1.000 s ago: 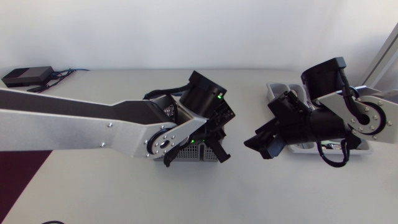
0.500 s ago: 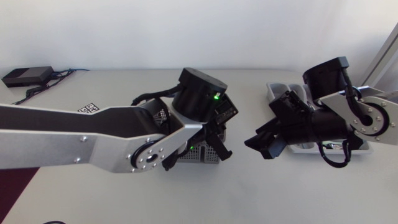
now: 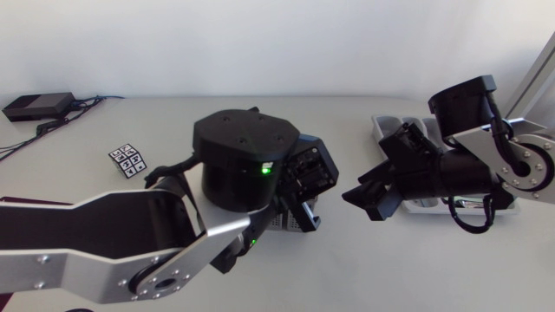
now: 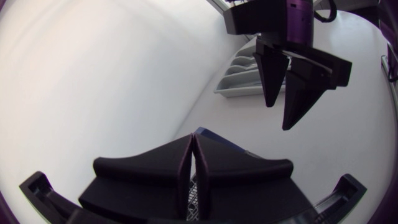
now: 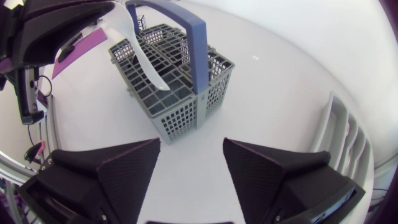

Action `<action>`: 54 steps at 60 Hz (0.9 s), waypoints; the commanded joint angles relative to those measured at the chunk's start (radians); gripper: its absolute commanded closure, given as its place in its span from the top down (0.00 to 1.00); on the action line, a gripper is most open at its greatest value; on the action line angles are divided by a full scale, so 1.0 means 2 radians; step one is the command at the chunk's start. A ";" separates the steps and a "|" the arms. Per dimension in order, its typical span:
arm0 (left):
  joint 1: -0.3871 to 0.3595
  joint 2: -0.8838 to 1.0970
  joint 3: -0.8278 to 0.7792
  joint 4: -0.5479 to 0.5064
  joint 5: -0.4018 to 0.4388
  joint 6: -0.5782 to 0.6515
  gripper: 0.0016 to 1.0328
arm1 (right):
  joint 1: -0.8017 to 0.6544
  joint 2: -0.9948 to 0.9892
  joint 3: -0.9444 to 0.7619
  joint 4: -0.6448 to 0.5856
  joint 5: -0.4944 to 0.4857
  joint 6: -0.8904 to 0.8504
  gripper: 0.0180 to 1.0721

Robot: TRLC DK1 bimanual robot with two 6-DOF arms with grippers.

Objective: Transfer all utensils from the basket to the drawer tray.

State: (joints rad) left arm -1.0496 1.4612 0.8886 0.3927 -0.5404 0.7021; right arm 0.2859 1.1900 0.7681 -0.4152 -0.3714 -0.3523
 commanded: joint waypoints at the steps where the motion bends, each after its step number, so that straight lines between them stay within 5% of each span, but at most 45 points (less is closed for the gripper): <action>1: -0.001 -0.023 -0.011 0.011 -0.011 0.014 0.03 | 0.003 -0.017 -0.013 0.001 -0.006 -0.001 0.71; 24: 0.016 -0.065 0.030 -0.065 0.009 -0.059 0.03 | 0.047 -0.082 0.015 -0.006 -0.019 0.017 0.71; 43: 0.078 -0.052 0.113 -0.235 0.156 -0.201 0.03 | 0.110 -0.047 0.044 0.030 0.002 0.046 0.71; 54: 0.100 -0.043 0.135 -0.268 0.210 -0.240 0.03 | 0.125 -0.014 0.061 0.047 0.018 0.047 0.71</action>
State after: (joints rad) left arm -0.8654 1.3495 1.1172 -0.1238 -0.1497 0.2825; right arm 0.5251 1.1240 0.8520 -0.3397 -0.3496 -0.2832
